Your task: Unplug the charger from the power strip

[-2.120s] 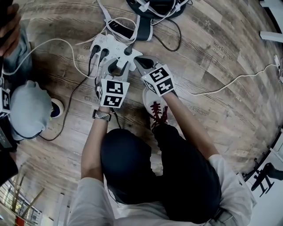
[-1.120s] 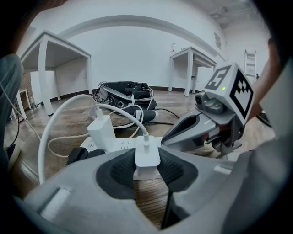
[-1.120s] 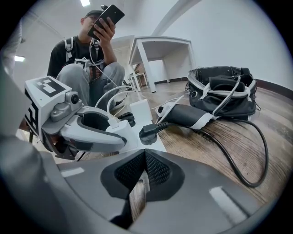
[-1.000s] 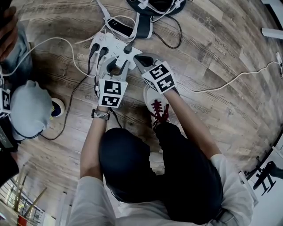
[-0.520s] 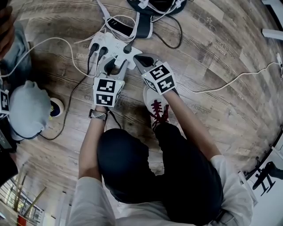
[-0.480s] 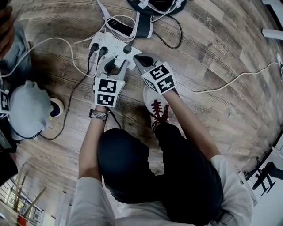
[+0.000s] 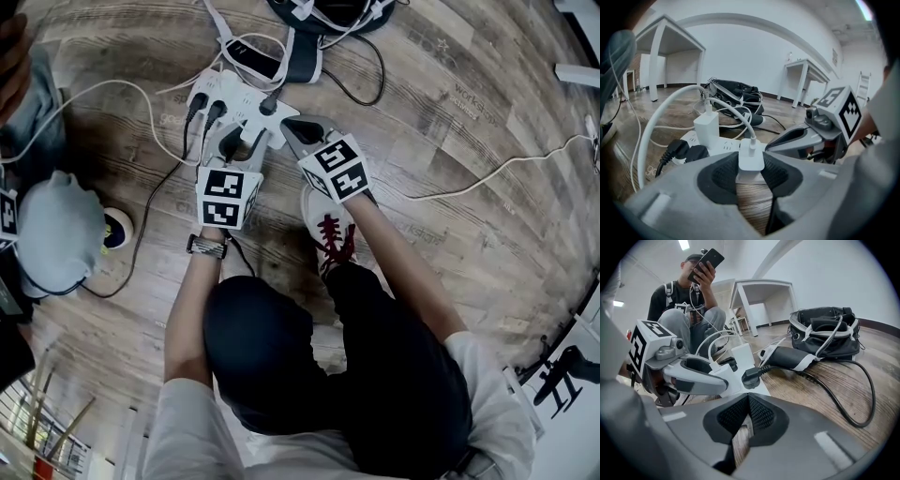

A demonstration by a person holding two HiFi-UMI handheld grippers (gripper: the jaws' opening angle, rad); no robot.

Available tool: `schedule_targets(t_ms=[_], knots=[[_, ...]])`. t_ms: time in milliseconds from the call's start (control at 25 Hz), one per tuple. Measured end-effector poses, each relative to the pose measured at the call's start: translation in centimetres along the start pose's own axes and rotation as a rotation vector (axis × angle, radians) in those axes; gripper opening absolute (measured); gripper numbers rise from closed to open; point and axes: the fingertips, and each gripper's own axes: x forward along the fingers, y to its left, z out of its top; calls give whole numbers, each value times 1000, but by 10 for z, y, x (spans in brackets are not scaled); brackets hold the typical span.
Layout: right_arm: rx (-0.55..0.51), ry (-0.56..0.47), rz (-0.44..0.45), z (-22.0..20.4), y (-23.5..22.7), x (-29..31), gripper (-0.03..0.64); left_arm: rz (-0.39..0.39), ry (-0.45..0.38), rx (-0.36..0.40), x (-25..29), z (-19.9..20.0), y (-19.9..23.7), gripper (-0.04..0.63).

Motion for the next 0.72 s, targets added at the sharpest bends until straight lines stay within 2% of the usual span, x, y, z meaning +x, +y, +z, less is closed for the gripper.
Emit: schedule_targets(t_ms=[80, 160, 520, 600, 720], knots=[[3, -4, 1, 0, 0, 0, 2, -10, -11, -38, 0, 0, 0, 144], [6, -6, 4, 0, 1, 0, 2, -9, -12, -40, -1, 0, 0, 144], [10, -7, 7, 0, 0, -1, 2, 50, 18, 139, 1, 6, -2, 140], [0, -5, 8, 0, 0, -1, 2, 49, 20, 130, 1, 5, -2, 140], [-11, -4, 10, 0, 0, 0, 2, 32, 14, 55, 1, 2, 0, 140]])
